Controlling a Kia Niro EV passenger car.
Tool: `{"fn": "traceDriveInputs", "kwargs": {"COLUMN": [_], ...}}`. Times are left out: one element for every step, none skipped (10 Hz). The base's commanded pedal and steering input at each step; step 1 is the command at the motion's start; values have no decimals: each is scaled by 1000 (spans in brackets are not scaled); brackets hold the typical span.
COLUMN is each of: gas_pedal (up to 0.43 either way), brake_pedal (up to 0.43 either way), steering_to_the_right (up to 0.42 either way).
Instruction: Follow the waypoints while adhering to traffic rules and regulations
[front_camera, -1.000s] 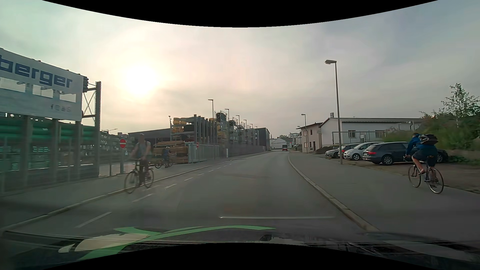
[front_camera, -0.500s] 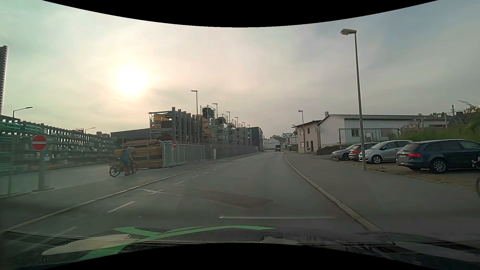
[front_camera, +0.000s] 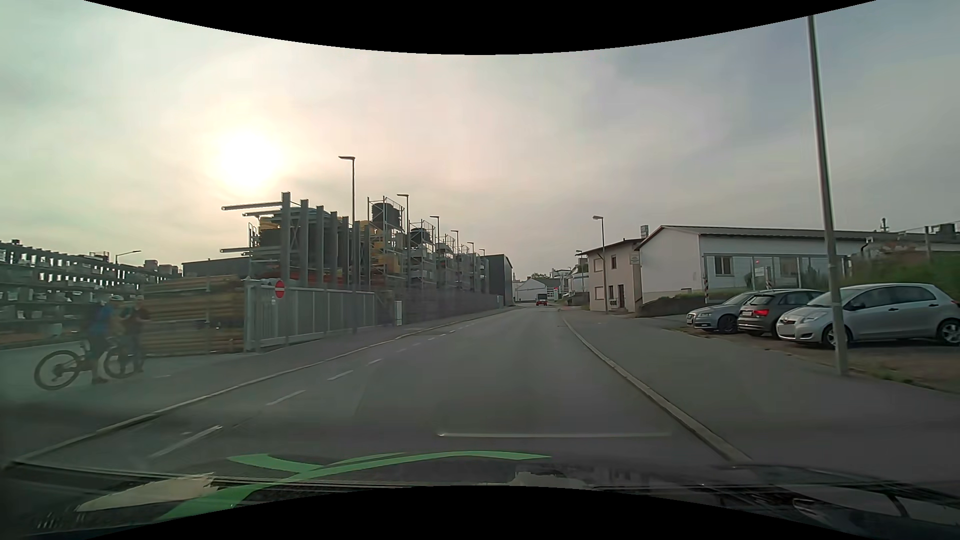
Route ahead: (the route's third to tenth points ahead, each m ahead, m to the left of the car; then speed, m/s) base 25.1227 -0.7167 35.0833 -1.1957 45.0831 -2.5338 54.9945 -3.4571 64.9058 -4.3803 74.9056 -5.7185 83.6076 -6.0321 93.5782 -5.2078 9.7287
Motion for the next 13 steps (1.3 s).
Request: {"fn": "traceDriveInputs", "kwargs": {"gas_pedal": [150, 150, 150, 150, 150, 150, 150, 150, 150, 150, 150, 150, 150], "brake_pedal": [0, 0, 0, 0, 0, 0, 0, 0, 0, 0, 0, 0, 0], "steering_to_the_right": [27, 27, 27, 27, 26, 24, 23, 22, 22, 22, 22, 20, 16]}}
